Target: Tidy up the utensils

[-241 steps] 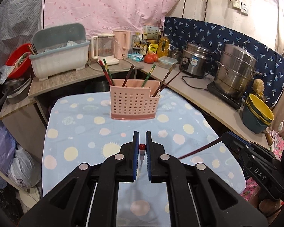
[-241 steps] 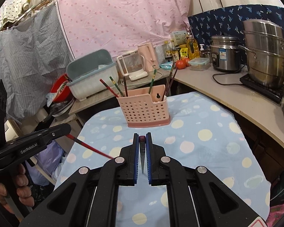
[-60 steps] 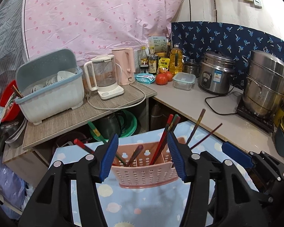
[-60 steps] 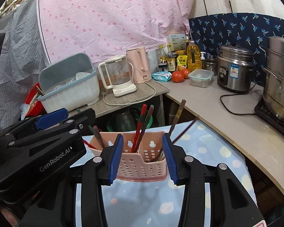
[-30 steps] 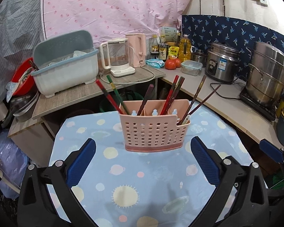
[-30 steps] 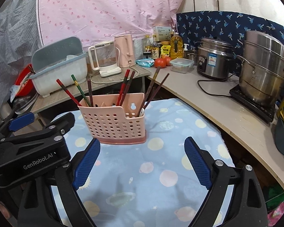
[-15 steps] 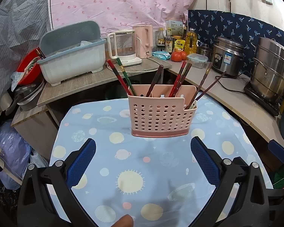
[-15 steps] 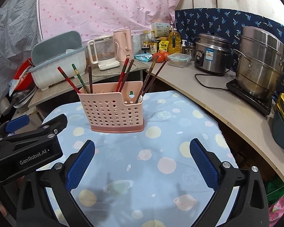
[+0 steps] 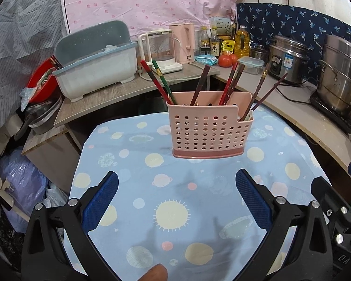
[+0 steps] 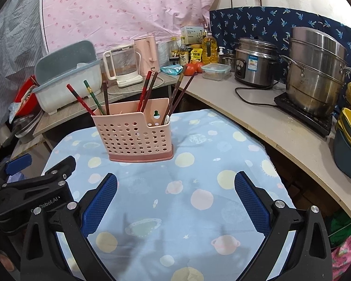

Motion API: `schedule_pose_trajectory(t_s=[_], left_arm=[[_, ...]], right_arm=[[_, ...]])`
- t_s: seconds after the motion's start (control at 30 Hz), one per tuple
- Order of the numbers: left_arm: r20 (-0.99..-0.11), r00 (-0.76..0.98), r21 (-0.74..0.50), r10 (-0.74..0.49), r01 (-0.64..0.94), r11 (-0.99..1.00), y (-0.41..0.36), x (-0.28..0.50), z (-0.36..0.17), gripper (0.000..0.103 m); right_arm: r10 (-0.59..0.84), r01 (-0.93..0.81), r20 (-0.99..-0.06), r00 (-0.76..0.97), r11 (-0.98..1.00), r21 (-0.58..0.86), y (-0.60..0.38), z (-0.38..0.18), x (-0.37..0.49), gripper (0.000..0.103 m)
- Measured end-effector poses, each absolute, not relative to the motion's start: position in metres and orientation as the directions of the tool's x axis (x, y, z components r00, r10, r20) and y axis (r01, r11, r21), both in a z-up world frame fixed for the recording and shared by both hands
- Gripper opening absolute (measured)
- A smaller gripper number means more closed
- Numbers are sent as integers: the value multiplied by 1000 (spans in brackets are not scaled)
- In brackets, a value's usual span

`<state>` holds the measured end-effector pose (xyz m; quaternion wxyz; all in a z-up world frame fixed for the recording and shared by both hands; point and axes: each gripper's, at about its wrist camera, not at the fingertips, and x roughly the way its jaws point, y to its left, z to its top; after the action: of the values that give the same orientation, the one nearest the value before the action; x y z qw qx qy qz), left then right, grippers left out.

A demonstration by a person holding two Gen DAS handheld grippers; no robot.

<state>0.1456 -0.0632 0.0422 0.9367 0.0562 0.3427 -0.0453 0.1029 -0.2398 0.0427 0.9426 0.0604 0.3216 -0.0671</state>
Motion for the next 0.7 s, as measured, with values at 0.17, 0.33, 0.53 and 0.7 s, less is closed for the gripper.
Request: schedule_pose_trajectory(t_s=[0.17,0.33,0.53,0.7], left_arm=[[-658,752,84,-48,136,987,-67,145,39,96],[-663,748,90,-37,128,988,-68,146,37,96],[-662,748,94,-35,129,987,-68,146,37,96],[-663,748,94,-32,126,988,-66,147,37,96]], right_arm=[[-94,165,-618,781,984,60,-239,40,103,97],[-103,169,-621,777,984,48,-238,38,104,97],[-108,169,-618,779,985,42,-236,38,103,97],[-108,170,-618,778,985,41,-237,38,104,97]])
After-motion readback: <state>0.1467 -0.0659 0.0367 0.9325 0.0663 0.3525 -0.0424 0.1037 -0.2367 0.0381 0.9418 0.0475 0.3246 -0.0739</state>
